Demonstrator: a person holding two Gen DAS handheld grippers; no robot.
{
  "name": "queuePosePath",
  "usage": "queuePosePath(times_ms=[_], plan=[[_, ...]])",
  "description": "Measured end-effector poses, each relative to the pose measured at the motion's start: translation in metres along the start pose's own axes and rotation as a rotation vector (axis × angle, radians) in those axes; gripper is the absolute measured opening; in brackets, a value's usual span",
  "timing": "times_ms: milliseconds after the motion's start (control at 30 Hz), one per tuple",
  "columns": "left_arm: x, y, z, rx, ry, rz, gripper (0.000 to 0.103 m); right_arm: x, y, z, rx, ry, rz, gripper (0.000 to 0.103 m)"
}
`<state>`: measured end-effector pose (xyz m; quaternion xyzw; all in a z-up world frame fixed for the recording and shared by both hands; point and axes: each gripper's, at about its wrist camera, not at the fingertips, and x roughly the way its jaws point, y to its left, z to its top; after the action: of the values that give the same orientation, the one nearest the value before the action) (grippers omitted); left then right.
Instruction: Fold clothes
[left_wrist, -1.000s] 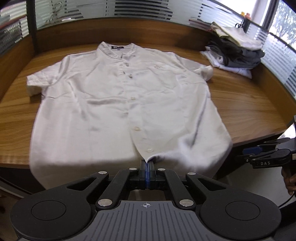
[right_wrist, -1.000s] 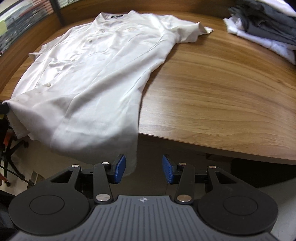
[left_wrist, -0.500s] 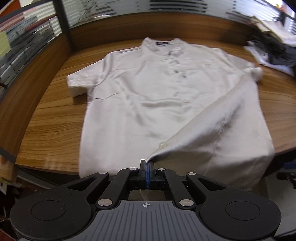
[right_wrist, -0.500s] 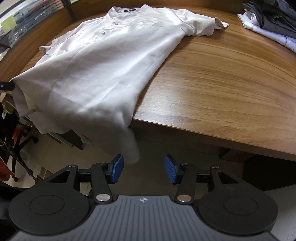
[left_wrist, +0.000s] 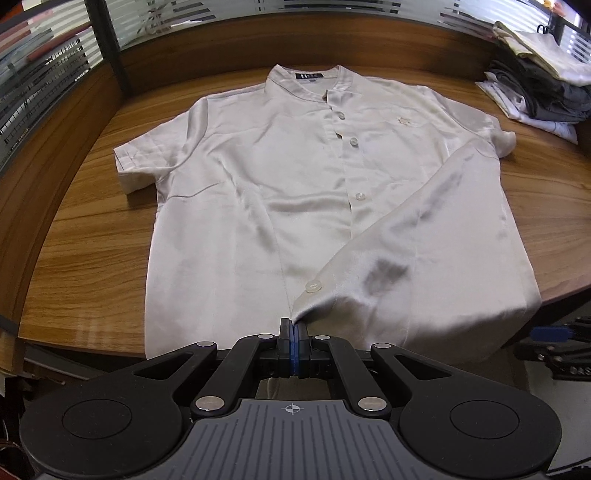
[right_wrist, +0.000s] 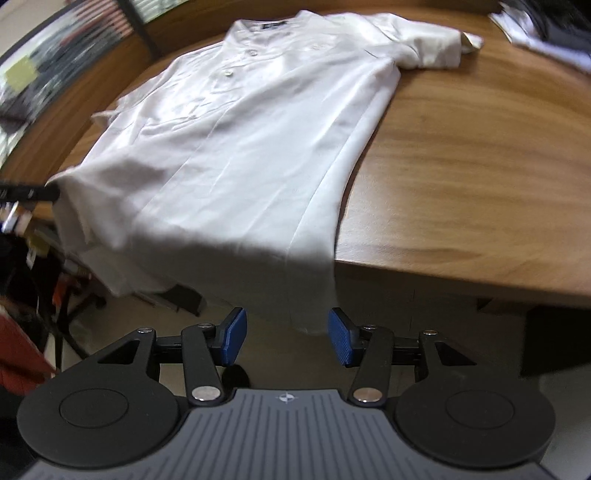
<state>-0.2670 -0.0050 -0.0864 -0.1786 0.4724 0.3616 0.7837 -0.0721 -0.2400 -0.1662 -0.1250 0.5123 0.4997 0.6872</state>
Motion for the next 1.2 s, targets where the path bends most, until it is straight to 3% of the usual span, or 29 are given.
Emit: queuePosePath(times_ms=[333, 500, 533, 700, 933, 1000, 1033, 1200], plan=[[0.005, 0.004, 0.002, 0.051, 0.030, -0.015, 0.002, 0.016, 0.006, 0.002, 0.165, -0.084, -0.092, 0.052], [0.009, 0.008, 0.002, 0.075, 0.047, -0.036, 0.002, 0.013, 0.009, 0.000, 0.181, -0.112, -0.073, 0.048], [0.010, 0.008, 0.002, 0.081, 0.051, -0.040, 0.002, 0.016, 0.010, 0.000, 0.176, -0.112, -0.068, 0.046], [0.012, 0.009, 0.004, 0.100, 0.057, -0.052, 0.002, 0.024, 0.014, 0.005, 0.160, -0.094, -0.075, 0.017], [0.014, 0.007, 0.007, 0.096, 0.051, -0.062, 0.002, 0.022, 0.013, 0.002, 0.161, -0.074, -0.069, 0.017], [0.014, 0.006, 0.007, 0.095, 0.051, -0.066, 0.003, 0.020, 0.012, 0.002, 0.148, -0.066, -0.059, 0.012], [0.014, 0.005, 0.007, 0.094, 0.050, -0.069, 0.002, 0.019, 0.012, 0.003, 0.142, -0.062, -0.053, 0.004], [0.008, -0.003, 0.007, 0.100, 0.046, -0.104, 0.002, -0.004, 0.005, 0.010, 0.122, -0.059, -0.003, 0.002]])
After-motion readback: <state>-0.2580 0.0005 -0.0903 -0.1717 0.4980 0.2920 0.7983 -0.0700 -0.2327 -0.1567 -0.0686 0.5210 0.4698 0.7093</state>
